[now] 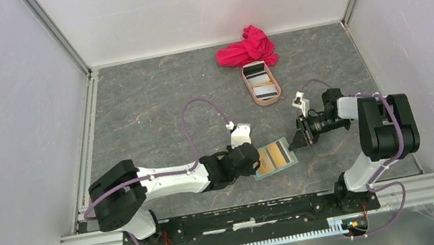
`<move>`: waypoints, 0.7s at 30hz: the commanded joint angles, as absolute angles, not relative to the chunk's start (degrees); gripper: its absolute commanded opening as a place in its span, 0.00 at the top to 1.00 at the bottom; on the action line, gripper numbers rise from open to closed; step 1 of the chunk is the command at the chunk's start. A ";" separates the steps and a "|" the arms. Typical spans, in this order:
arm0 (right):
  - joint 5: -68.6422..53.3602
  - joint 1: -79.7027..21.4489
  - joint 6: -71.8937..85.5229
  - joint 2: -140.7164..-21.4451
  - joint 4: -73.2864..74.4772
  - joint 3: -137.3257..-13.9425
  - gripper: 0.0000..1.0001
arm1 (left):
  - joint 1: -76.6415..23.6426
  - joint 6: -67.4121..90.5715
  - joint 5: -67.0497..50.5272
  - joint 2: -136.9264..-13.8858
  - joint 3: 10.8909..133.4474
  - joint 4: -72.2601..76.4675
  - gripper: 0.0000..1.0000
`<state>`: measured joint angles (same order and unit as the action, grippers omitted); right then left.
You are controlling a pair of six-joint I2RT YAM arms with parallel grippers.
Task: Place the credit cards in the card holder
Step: Close the card holder at the center of the board.
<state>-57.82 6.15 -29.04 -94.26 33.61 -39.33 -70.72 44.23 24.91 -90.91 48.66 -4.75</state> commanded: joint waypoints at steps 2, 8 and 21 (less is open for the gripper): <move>-59.06 6.60 -27.77 -94.71 32.82 -40.00 0.83 | -70.49 44.60 24.97 -89.73 48.52 -1.96 0.98; -59.48 6.80 -27.68 -94.09 32.69 -39.99 1.00 | -70.41 44.64 24.29 -89.19 48.18 -1.08 0.98; -57.77 11.11 -32.73 -84.55 38.84 -44.38 1.00 | -68.77 46.22 19.59 -90.01 47.89 6.41 0.98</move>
